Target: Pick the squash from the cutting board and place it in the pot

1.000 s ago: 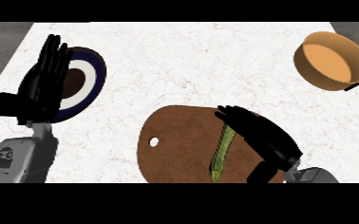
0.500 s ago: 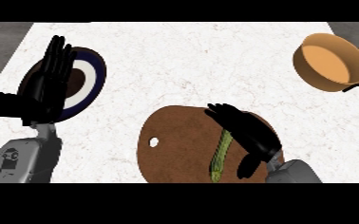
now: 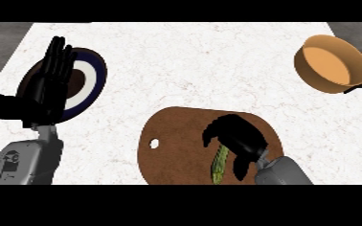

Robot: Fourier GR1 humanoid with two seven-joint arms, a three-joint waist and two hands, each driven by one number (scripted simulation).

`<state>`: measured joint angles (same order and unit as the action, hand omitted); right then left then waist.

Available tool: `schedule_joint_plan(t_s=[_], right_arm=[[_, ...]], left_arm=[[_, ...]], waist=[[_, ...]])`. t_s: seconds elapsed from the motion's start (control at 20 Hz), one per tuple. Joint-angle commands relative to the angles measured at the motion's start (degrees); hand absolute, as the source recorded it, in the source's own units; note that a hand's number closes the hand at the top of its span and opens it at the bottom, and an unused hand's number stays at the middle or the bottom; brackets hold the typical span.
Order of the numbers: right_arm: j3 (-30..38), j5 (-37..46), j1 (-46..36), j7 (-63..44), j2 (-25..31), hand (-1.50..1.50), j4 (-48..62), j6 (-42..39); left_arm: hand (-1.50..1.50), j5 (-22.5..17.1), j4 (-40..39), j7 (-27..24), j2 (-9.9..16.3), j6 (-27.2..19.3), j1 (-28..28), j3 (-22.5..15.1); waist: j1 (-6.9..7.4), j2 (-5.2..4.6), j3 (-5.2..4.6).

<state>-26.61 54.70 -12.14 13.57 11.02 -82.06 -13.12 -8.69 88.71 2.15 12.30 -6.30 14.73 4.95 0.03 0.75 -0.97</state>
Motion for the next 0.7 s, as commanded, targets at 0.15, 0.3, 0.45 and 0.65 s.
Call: schedule_joint_plan(t_s=[0.15, 0.3, 0.45, 0.65], right_arm=[[-2.24, 4.66, 2.23, 1.19, -3.68, 1.5, 3.26, 5.73], [-2.24, 5.27, 2.33, -0.68, -6.11, 1.5, 1.62, 6.18], [0.54, 6.78, 3.73, -4.89, -2.34, 1.5, -9.32, 4.84], [12.67, 9.75, -10.58, -22.53, -10.71, 1.5, 4.5, 6.49]], left_arm=[[0.0, 1.78, -1.6, -1.22, -1.44, -0.81, 0.97, -0.59], [0.0, 0.24, 0.19, 0.6, 0.32, 0.57, -0.09, 1.05], [0.0, 1.97, -0.75, 1.46, -1.64, -1.8, 2.29, -0.38], [0.0, 0.87, 0.94, 2.03, -1.5, -0.17, 2.16, -1.14]], waist=[[-0.02, -0.76, 0.98], [0.1, -0.73, 0.98], [-0.6, -0.62, 0.95], [2.04, -1.64, 0.89]])
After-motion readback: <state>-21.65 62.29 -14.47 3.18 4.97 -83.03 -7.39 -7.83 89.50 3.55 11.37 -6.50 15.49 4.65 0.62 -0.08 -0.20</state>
